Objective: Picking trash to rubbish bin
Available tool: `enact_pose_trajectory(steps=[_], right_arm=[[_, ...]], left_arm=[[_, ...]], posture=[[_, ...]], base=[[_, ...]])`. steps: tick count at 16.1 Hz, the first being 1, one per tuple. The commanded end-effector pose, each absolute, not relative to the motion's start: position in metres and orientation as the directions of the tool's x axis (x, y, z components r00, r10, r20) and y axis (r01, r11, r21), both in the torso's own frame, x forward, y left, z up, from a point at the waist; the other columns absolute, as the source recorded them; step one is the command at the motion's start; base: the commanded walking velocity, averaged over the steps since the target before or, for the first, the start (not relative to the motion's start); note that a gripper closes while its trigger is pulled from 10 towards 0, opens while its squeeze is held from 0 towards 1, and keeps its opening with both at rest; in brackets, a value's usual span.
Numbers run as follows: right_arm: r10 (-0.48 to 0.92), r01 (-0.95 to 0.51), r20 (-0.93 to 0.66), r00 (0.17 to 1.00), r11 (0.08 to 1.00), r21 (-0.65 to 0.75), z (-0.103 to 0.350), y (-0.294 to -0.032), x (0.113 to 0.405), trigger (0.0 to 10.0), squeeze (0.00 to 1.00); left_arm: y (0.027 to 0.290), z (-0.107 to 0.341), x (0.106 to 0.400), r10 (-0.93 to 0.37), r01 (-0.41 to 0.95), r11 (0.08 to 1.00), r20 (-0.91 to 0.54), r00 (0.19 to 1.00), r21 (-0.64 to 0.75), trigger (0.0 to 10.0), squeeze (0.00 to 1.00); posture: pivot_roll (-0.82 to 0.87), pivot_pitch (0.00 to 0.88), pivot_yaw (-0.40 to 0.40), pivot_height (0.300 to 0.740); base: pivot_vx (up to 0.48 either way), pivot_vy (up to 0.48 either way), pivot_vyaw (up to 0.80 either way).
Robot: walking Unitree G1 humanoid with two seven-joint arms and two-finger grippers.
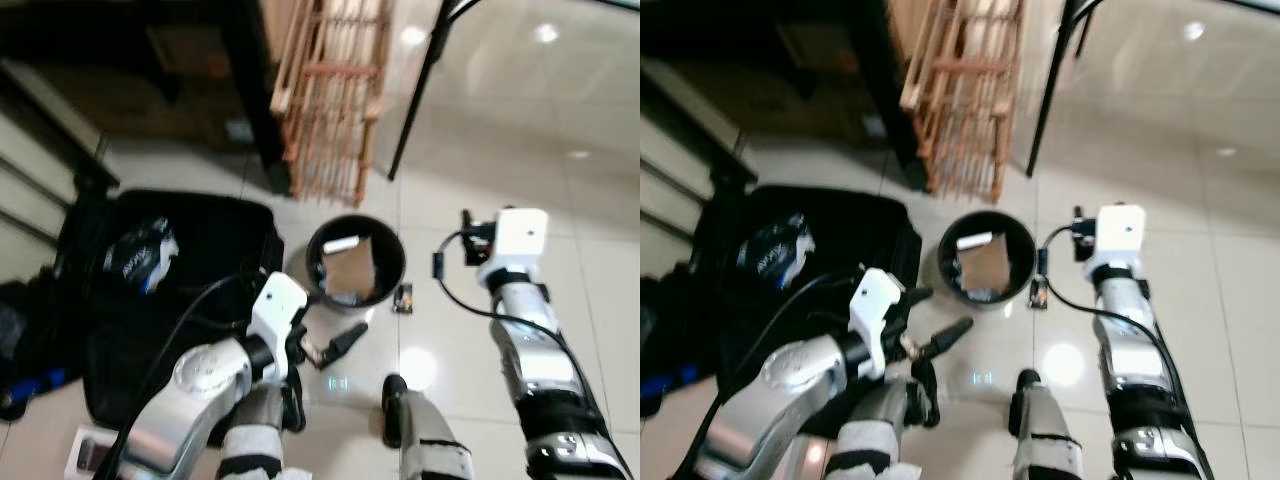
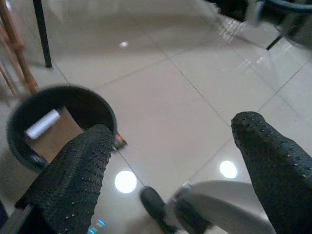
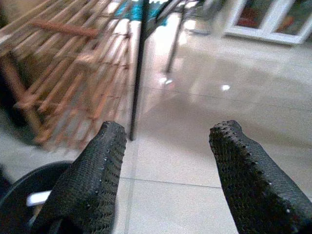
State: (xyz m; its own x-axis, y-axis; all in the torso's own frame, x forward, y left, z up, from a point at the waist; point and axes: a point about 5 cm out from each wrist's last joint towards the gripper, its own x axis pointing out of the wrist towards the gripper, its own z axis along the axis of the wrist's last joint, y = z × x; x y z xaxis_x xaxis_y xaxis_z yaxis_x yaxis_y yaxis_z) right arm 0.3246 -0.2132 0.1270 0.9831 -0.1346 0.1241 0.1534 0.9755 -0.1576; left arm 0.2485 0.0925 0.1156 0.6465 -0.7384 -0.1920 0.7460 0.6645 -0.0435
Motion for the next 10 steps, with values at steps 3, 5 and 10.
enact_pose_trajectory(steps=[3, 5, 10], right_arm=[[-0.216, 0.234, 0.113, 0.97, 0.955, -0.182, 0.129, -0.211, 0.3, 10.0, 0.0], [-0.2, 0.216, 0.1, 0.975, 0.955, -0.203, 0.129, -0.202, 0.287, 10.0, 0.0], [-0.174, 0.191, 0.096, 0.98, 0.958, -0.216, 0.134, -0.181, 0.268, 10.0, 0.0]], left_arm=[[0.109, 0.115, 0.276, -0.587, 0.597, 0.799, -0.128, 0.8, 0.069, 10.0, 0.0], [0.113, 0.13, 0.289, -0.524, 0.52, 0.838, -0.022, 0.851, 0.163, 10.0, 0.0], [0.114, 0.135, 0.3, -0.405, 0.378, 0.895, 0.076, 0.911, 0.236, 10.0, 0.0]], posture=[[-0.02, 0.146, 0.094, 0.74], [-0.04, 0.121, 0.101, 0.74], [-0.05, 0.067, 0.08, 0.74]], base=[[0.0, 0.0, 0.0], [0.0, 0.0, 0.0], [0.0, 0.0, 0.0]])
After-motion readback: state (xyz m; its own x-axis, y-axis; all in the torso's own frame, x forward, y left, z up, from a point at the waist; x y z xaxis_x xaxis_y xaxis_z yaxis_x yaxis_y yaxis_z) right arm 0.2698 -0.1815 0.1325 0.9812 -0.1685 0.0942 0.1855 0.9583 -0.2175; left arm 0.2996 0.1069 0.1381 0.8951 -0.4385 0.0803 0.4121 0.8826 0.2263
